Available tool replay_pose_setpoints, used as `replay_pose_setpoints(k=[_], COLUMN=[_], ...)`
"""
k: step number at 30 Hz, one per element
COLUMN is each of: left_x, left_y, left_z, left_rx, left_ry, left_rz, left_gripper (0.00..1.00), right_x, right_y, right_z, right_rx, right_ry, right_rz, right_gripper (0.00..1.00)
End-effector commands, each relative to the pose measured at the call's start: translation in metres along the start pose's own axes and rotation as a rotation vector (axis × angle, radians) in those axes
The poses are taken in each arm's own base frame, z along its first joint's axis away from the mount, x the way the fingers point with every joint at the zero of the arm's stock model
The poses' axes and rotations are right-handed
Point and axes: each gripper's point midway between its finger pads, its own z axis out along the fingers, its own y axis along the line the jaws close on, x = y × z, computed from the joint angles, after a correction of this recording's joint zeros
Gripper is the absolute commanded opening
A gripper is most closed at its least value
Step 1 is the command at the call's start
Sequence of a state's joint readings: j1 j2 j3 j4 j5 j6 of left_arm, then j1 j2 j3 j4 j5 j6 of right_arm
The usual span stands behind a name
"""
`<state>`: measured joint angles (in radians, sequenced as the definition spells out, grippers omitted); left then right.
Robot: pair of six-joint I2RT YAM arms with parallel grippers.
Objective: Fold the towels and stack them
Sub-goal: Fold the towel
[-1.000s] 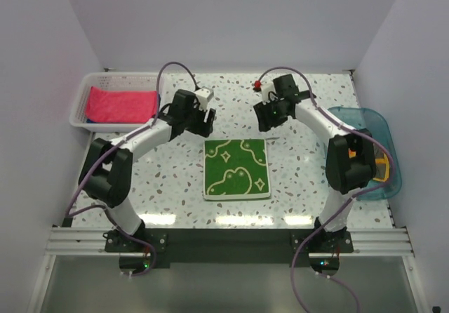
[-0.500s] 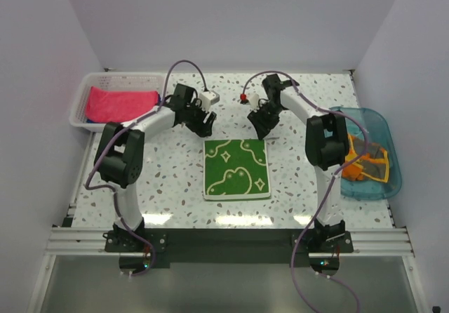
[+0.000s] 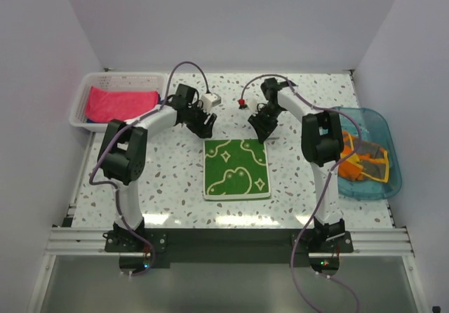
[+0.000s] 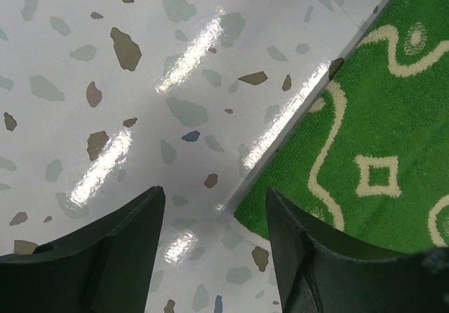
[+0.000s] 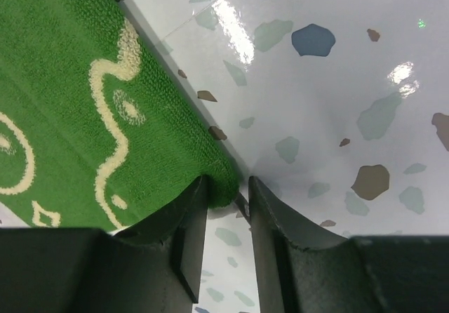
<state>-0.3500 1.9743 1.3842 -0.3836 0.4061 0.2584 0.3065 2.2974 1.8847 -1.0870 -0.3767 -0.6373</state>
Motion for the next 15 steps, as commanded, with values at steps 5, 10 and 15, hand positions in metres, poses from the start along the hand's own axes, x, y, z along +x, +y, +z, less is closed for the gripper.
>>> replay_pose_setpoints(k=[5, 10, 15], left_x=[-0.012, -0.005, 0.007], left_y=[-0.005, -0.010, -0.019], left_z=[0.003, 0.010, 0.012], left_rx=[0.048, 0.066, 0.092], left_ry=[-0.021, 0.008, 0.046], left_rz=[0.035, 0.032, 0.041], left_gripper=[0.63, 0.58, 0.54], right_x=[0.012, 0.016, 0.017], right_y=[0.005, 0.007, 0.006], right_z=[0.013, 0.016, 0.016], right_rx=[-0.060, -0.066, -0.054], right_ry=[0.039, 0.040, 0.044], right_rz=[-0.001, -0.001, 0.000], right_gripper=[0.11, 0.03, 0.03])
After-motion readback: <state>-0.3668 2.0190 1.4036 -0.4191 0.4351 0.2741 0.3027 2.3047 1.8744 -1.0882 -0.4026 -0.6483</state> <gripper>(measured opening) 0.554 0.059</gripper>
